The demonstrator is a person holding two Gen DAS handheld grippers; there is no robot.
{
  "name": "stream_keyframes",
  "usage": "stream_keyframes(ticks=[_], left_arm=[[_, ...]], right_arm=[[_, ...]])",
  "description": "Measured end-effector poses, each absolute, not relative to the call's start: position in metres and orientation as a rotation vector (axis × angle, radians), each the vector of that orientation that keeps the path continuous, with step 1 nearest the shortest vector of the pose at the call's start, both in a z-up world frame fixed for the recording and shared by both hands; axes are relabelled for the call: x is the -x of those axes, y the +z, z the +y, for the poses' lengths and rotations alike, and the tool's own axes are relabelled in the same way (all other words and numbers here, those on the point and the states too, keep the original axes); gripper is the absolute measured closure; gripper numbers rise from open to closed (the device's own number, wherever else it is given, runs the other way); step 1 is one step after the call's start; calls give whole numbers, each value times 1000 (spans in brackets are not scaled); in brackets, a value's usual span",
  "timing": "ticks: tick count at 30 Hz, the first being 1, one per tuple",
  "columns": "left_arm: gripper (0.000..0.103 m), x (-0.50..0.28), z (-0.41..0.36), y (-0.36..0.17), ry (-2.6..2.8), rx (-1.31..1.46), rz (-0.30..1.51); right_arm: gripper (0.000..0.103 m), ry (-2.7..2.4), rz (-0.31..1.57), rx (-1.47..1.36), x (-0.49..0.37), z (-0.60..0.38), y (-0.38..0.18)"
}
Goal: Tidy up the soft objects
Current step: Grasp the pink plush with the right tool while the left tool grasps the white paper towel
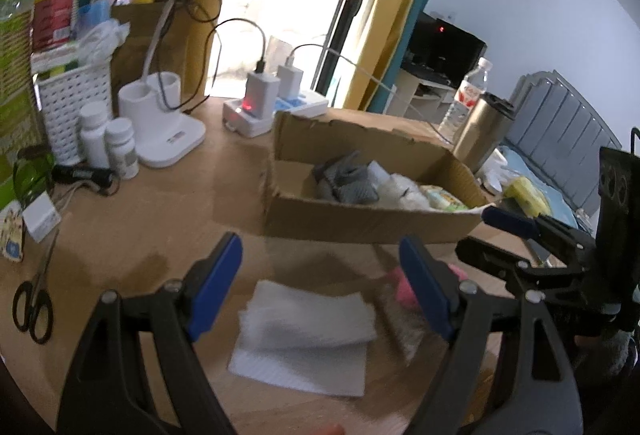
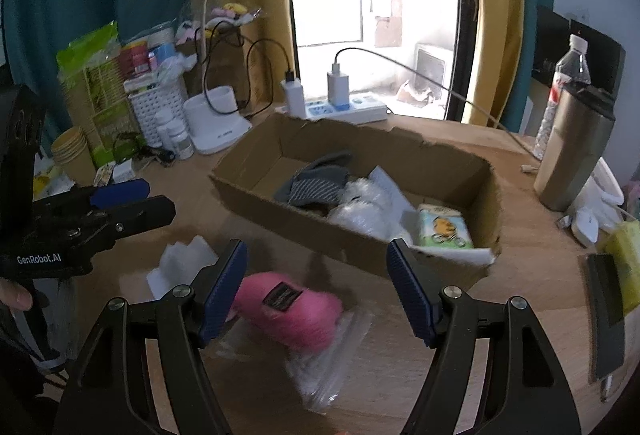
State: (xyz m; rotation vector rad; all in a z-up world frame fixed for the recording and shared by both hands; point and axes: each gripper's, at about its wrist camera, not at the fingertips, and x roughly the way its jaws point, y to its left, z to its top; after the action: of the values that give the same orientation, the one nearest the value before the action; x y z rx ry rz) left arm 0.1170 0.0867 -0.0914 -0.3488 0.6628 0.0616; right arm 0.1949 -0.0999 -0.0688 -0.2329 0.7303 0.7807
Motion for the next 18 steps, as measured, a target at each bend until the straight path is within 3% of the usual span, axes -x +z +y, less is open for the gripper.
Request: stream_keyframes(ticks=[18], left_arm=[[21,-99,95,-132,108,391,750]], right_arm=[[28,837,823,262,-191,-80,-107]])
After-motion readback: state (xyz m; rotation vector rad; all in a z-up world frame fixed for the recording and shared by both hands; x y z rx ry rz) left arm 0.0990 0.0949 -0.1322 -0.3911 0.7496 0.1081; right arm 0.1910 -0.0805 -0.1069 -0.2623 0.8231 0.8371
